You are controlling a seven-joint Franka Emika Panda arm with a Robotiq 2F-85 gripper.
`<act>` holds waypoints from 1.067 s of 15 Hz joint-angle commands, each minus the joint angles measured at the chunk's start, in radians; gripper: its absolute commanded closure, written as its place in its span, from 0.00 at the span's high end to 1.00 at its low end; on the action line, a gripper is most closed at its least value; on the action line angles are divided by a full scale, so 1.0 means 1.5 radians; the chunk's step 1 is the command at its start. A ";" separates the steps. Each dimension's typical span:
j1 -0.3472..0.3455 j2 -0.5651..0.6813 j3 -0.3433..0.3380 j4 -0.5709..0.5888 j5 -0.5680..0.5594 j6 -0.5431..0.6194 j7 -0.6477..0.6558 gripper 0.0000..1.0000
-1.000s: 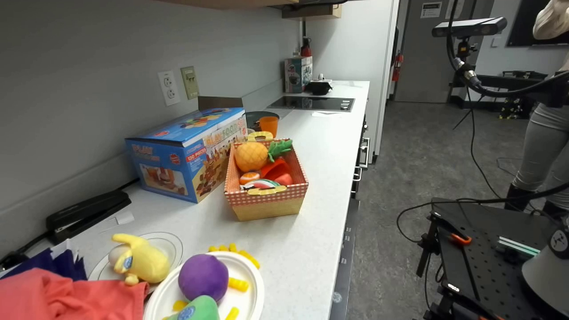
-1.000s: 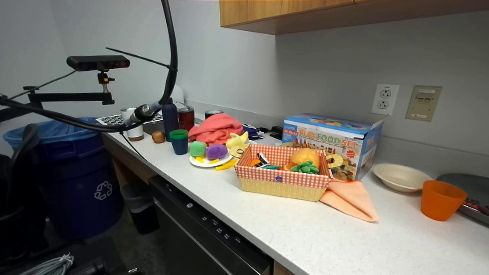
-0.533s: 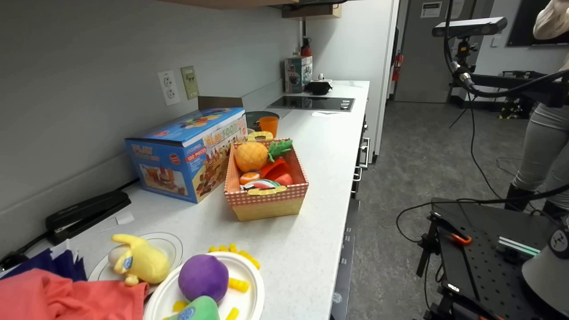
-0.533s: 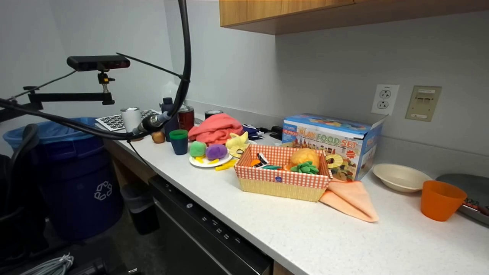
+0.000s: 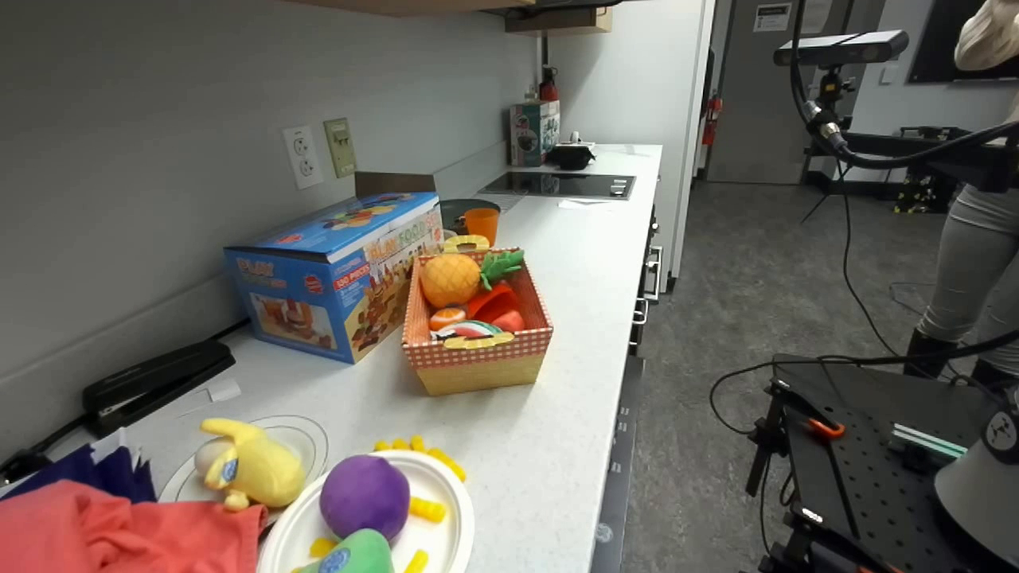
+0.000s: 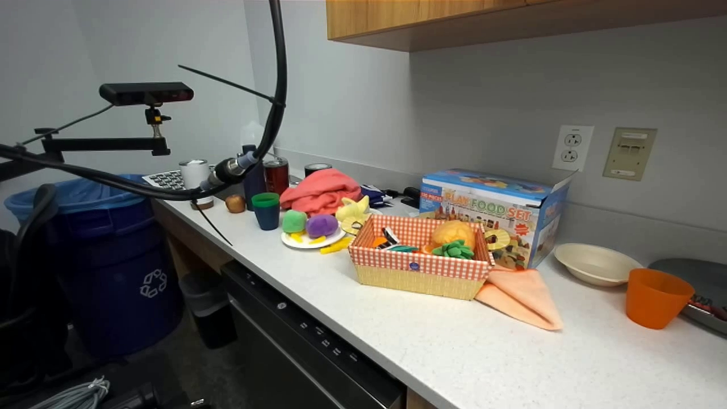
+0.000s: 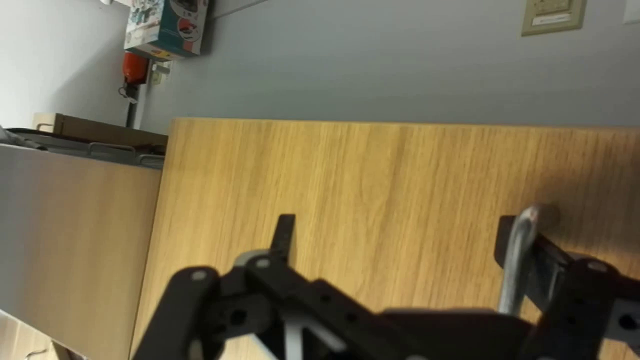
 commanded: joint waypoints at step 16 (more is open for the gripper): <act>0.082 -0.126 -0.116 -0.029 0.180 -0.140 -0.247 1.00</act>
